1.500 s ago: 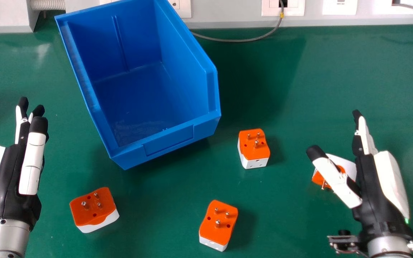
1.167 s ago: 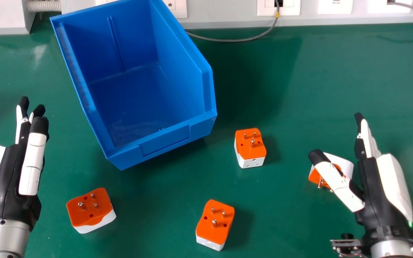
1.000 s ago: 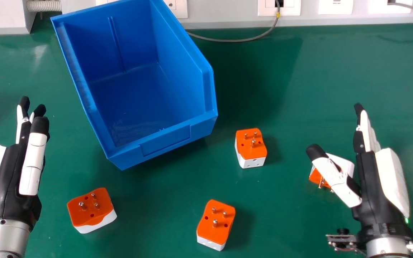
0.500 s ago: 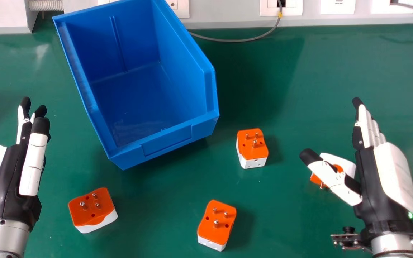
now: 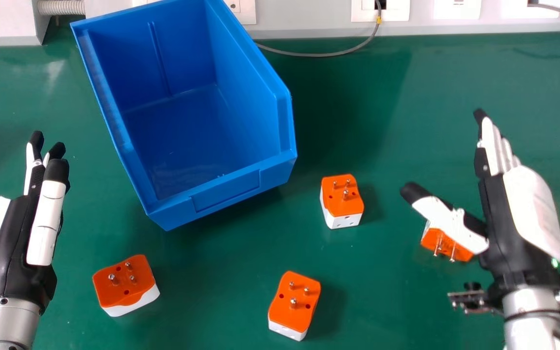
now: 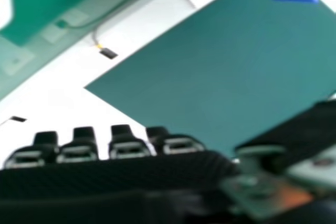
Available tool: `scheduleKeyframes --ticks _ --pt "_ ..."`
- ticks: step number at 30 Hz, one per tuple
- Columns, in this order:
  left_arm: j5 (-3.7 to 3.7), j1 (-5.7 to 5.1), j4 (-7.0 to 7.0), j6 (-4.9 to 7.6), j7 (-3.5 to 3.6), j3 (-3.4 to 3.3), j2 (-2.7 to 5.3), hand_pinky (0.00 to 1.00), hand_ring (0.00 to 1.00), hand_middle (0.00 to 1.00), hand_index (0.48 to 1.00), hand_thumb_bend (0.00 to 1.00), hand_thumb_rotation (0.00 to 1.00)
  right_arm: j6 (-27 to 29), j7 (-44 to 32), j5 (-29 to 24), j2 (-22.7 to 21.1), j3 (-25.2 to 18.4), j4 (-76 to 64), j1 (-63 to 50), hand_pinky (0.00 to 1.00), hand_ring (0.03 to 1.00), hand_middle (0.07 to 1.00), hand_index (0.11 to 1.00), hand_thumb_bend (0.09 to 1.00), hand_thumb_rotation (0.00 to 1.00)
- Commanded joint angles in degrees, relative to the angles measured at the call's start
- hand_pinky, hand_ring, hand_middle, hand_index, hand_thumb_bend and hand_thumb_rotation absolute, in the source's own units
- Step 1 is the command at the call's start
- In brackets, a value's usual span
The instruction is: Pick all objects and put in blue box
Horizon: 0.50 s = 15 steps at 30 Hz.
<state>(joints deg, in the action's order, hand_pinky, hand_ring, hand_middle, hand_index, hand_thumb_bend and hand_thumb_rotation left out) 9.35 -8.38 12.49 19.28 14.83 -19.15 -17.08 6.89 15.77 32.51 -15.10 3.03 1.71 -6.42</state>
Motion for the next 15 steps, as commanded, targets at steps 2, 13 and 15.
scheduleKeyframes --ticks 2,13,15 --pt "0.50 0.28 -0.92 0.34 0.10 -0.20 -0.54 1.00 1.00 1.00 1.000 0.78 1.00 1.3 -0.3 -1.5 -0.7 -0.6 0.1 3.0 0.99 1.000 1.000 1.000 0.670 0.97" --pt "0.62 -0.04 -0.91 0.30 0.26 -0.23 -0.53 1.00 1.00 1.00 1.000 0.77 1.00 1.2 -1.4 -2.3 -2.8 -1.4 0.5 5.0 1.00 1.000 1.000 1.000 0.636 0.95" --pt "0.66 -0.16 -1.33 -0.11 0.14 -0.25 -0.48 1.00 1.00 1.00 1.000 0.77 1.00 -0.3 -2.8 -1.9 -3.2 -1.2 -0.4 4.3 1.00 1.000 1.000 1.000 0.631 0.94"
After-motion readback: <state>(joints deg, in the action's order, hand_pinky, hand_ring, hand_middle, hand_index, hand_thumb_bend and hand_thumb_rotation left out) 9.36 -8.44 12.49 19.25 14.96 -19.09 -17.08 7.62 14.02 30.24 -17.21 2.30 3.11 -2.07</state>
